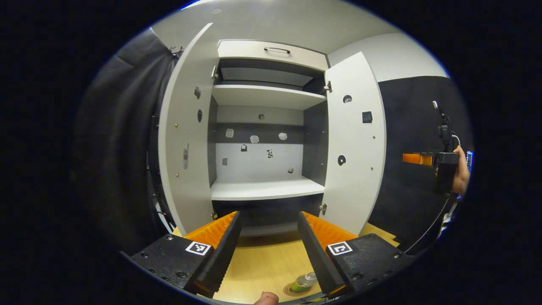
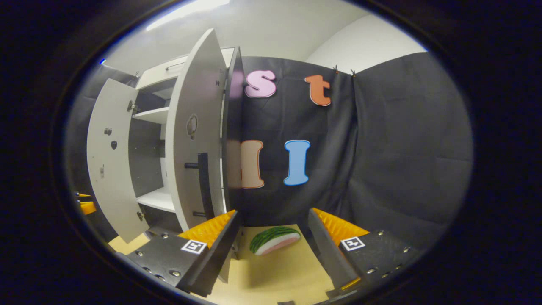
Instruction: Grasp the bottle in the cabinet with the left hand and place it on the coaster, then close the right door with the right hand and the left door with the left hand.
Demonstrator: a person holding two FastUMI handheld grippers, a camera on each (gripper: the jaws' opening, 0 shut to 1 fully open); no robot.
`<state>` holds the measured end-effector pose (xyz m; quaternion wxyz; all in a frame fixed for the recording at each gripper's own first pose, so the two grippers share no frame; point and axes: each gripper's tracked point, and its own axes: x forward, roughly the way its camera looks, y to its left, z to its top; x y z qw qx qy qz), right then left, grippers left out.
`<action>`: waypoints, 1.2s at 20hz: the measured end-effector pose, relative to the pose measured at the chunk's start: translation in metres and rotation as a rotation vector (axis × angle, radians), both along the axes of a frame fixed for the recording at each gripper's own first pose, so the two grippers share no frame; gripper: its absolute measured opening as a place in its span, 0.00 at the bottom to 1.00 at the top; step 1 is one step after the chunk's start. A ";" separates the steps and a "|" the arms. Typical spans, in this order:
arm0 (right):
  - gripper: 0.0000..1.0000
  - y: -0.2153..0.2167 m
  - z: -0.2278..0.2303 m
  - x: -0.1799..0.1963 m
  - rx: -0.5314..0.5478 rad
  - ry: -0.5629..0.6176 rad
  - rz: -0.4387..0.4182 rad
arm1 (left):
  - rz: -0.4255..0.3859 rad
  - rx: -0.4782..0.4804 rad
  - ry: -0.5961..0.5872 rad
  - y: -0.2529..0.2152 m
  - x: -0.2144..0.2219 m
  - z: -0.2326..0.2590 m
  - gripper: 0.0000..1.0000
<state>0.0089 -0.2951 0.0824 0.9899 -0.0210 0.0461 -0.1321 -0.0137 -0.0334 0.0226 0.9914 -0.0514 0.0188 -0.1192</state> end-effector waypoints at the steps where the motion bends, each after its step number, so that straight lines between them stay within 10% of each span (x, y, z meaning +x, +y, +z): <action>1: 0.99 0.002 -0.001 0.008 -0.002 0.007 0.014 | 0.017 -0.008 0.003 0.005 -0.003 0.000 0.85; 14: 1.00 0.042 0.007 0.067 -0.067 0.045 0.207 | 0.194 0.001 0.010 0.063 -0.033 -0.002 0.85; 24: 0.87 0.071 0.008 0.069 -0.075 0.013 0.182 | 0.236 -0.026 0.057 0.088 -0.043 -0.017 0.85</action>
